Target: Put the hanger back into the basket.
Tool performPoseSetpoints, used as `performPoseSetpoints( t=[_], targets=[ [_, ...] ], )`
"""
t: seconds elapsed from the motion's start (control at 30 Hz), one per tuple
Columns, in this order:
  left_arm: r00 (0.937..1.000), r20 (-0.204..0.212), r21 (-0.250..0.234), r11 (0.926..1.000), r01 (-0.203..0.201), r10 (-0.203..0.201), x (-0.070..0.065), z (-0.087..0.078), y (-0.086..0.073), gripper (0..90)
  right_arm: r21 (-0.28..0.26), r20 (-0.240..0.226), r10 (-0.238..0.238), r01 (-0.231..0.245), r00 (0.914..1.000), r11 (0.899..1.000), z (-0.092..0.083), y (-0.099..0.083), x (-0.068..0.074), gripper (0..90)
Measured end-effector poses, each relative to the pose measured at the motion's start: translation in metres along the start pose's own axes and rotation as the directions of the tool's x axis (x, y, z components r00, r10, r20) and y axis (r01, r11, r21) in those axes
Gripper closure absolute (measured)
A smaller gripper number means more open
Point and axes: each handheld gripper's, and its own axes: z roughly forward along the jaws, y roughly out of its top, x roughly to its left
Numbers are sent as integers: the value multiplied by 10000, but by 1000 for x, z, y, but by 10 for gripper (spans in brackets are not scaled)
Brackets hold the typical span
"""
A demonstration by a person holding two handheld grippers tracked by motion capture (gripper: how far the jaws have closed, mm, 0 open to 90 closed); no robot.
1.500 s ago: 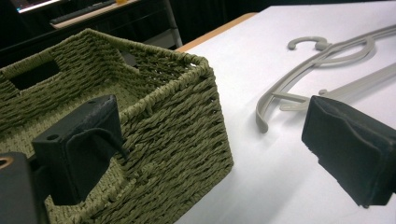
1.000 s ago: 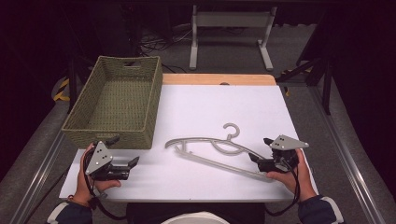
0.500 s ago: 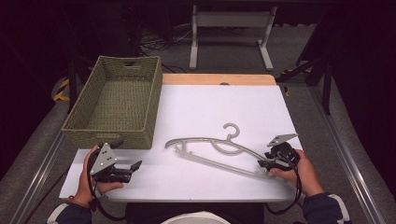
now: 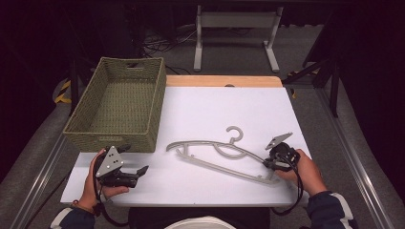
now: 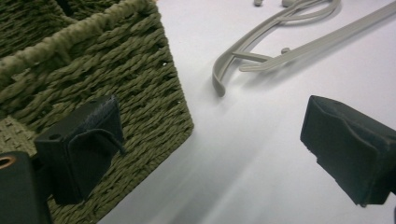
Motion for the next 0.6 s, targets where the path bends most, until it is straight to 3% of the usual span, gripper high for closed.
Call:
performPoseSetpoints(
  t=[0.1,0.23,0.33,0.43,0.53,0.6],
  targets=[
    [9999,147,79,10000,18,-20,-1,2,0,65,-232,107,-81,84,9999,9997,0,-2,1,833],
    [9993,351,-8,9999,109,-109,-2,2,0,79,-1173,-84,-163,152,9998,9930,1,-10,-2,831],
    [9990,406,-31,9998,191,-190,-2,3,1,89,-1795,478,-683,759,9965,9808,2,-12,3,831],
    [9991,415,61,10000,28,-31,-6,7,5,89,-2237,1181,-1363,1601,9836,9614,-4,-8,11,832],
    [9989,405,63,9997,-237,235,-9,9,11,89,-2431,1908,-1800,2241,9650,9437,-10,-3,21,832],
    [9989,325,109,9994,-337,333,-10,11,14,97,-2662,2153,-2060,2604,9546,9281,-16,0,26,832]
  ],
)
